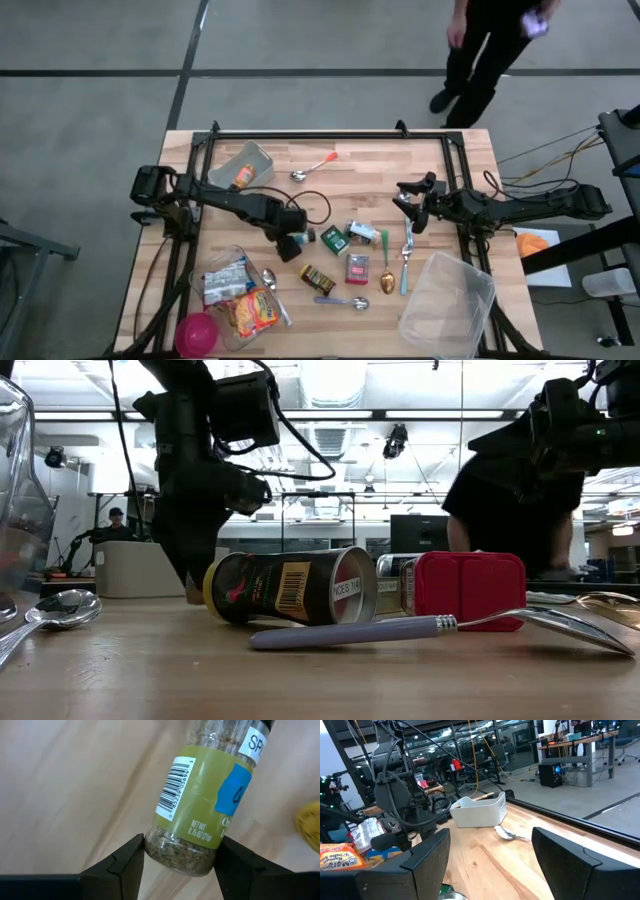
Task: Pick & Place Food Item
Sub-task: Put the green seasoning bottle into the gray bin
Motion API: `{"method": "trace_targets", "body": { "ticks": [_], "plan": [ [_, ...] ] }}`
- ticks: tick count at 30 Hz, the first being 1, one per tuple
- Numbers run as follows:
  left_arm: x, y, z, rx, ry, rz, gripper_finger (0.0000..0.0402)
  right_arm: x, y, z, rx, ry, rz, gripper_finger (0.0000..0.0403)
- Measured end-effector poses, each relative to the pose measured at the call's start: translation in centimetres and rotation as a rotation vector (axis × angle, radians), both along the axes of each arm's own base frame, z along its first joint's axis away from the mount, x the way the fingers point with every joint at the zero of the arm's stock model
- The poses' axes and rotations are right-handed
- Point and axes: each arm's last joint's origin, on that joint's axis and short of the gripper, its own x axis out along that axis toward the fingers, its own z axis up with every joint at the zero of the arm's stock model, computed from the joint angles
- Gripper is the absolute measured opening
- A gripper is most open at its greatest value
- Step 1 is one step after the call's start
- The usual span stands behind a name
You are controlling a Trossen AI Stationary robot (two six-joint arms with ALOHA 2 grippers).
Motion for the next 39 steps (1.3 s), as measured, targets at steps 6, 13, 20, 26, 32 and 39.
{"method": "trace_targets", "body": {
  "ticks": [6, 13, 20, 26, 32, 39],
  "plan": [
    [-0.5, 0.3, -0.1, 0.017, 0.057, 0.265, 0.0198, 0.0, 0.0, -0.1, 0.0, 0.007, 0.0, 0.0276],
    [-0.7, 0.8, -0.1, 0.031, 0.069, 0.469, 0.0198, 0.0, 0.0, -0.1, 0.0, 0.006, 0.0, 0.0276],
    [-1.0, 1.5, -0.2, 0.03, 0.096, 0.65, 0.0198, 0.0, 0.0, -0.1, 0.0, 0.006, 0.0, 0.0276],
    [-1.5, 1.5, -0.6, 0.018, 0.107, 0.725, 0.0198, 0.0, 0.0, -0.1, 0.0, 0.006, -0.001, 0.0276],
    [-1.5, 1.6, -0.6, 0.013, 0.108, 0.728, 0.0198, 0.0, 0.0, -0.1, 0.0, 0.006, 0.0, 0.0276],
    [-1.4, 1.6, -0.6, 0.011, 0.098, 0.699, 0.0199, 0.0, 0.0, -0.1, 0.0, 0.005, 0.0, 0.0276]
  ]
}}
